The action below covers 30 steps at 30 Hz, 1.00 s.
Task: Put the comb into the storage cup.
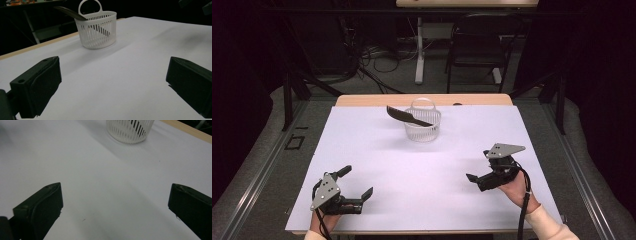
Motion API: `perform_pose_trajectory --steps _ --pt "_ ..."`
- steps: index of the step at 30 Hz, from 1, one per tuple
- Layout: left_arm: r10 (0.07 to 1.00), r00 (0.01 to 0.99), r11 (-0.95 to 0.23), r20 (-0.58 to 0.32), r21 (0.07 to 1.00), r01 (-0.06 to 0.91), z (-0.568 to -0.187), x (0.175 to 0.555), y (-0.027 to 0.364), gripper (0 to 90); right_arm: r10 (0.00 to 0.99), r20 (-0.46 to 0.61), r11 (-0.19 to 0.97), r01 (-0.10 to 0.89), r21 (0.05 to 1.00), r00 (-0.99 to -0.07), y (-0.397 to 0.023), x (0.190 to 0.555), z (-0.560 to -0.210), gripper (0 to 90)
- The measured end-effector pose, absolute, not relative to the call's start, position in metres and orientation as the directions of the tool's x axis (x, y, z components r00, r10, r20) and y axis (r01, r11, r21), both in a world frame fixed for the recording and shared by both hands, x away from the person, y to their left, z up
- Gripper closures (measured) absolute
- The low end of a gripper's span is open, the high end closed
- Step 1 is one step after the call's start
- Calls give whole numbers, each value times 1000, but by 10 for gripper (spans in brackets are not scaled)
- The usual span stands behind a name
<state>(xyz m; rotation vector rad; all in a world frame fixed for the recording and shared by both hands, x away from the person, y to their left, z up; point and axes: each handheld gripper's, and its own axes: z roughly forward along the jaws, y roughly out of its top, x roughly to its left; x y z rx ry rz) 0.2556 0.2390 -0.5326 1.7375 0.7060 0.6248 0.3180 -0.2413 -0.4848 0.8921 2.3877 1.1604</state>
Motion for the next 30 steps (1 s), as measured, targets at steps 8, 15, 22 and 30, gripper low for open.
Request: perform_pose_trajectory --steps 8,15,22,30 --pt "728 683 -219 61 965 147 -533 255 239 1 691 -46 448 377 811 -722 -251 309 -491 0" --pt "729 681 -223 62 963 151 -533 256 238 1 706 -47 432 378 819 -706 -260 304 -498 0" --pt "730 681 -223 62 963 152 -534 256 238 1 713 -59 422 360 832 -699 -265 297 -501 0" --pt "729 682 -224 62 963 152 -534 256 238 1 723 -82 415 337 845 -686 -271 289 -504 0"
